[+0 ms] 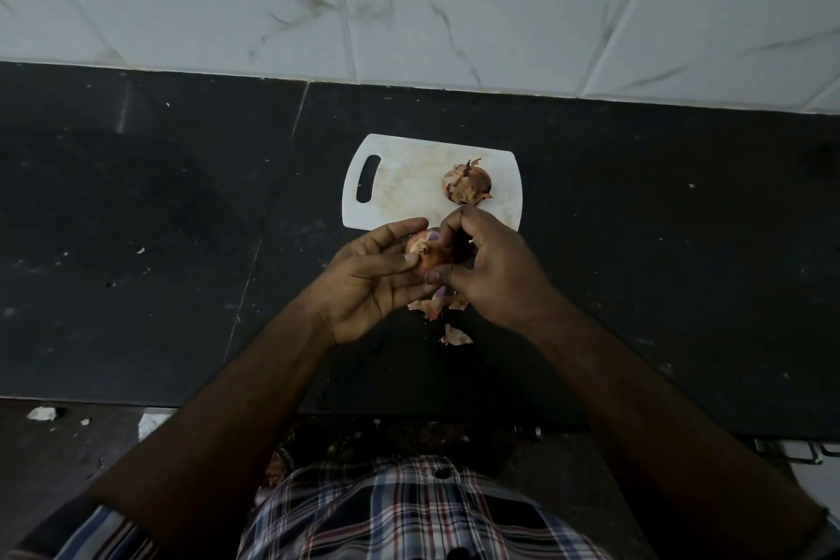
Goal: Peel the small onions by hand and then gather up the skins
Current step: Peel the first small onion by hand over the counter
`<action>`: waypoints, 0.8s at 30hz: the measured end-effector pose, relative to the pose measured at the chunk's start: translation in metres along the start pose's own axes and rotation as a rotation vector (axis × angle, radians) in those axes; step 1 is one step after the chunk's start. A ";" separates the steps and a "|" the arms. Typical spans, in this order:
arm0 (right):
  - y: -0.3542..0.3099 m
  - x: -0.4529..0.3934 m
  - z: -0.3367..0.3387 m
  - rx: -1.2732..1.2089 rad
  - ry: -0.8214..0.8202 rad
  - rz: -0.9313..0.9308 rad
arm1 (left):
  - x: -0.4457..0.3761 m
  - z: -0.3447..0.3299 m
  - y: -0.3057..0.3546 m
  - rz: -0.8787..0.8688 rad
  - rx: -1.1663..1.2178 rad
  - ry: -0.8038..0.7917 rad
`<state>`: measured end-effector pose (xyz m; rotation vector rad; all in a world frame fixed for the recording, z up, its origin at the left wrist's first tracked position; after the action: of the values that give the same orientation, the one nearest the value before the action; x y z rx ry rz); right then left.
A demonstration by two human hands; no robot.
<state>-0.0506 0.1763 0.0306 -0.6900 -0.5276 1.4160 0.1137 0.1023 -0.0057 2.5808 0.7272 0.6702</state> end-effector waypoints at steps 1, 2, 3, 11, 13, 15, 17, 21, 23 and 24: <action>-0.001 0.000 0.001 -0.001 -0.007 -0.005 | 0.000 0.000 0.000 -0.001 0.003 0.004; -0.002 0.000 0.002 -0.013 -0.017 -0.012 | 0.000 0.000 0.000 -0.003 0.003 0.008; -0.003 0.000 0.003 -0.037 -0.025 -0.018 | 0.000 0.000 0.000 -0.003 0.001 0.011; -0.007 0.000 0.006 -0.062 -0.029 -0.006 | -0.003 0.000 0.002 -0.003 -0.021 0.009; -0.007 -0.001 0.006 -0.088 -0.017 -0.017 | -0.004 -0.001 0.004 -0.001 -0.034 0.005; -0.006 -0.003 0.007 -0.100 -0.027 -0.032 | -0.004 -0.002 0.006 -0.003 -0.049 -0.001; -0.007 -0.004 0.007 -0.065 -0.033 -0.012 | -0.005 -0.002 0.007 -0.006 -0.054 -0.003; -0.010 -0.004 0.008 -0.034 -0.013 0.009 | -0.004 -0.002 0.009 -0.007 -0.050 -0.008; -0.010 -0.005 0.009 -0.036 0.004 0.003 | -0.005 -0.003 0.011 -0.011 -0.058 -0.007; -0.010 -0.006 0.010 -0.012 0.008 0.007 | -0.005 -0.004 0.012 -0.012 -0.066 -0.004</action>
<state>-0.0510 0.1713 0.0447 -0.7077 -0.5289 1.4175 0.1123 0.0913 0.0014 2.5156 0.7072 0.6738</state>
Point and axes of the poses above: each hand's wrist, its own x-axis away from the middle knuckle, its own z-axis out of the back of the hand, y = z × x, the point moved 1 cm from there along -x, towards the middle knuckle, and after that the axes turned 14 degrees about x, right-handed, at the moved point
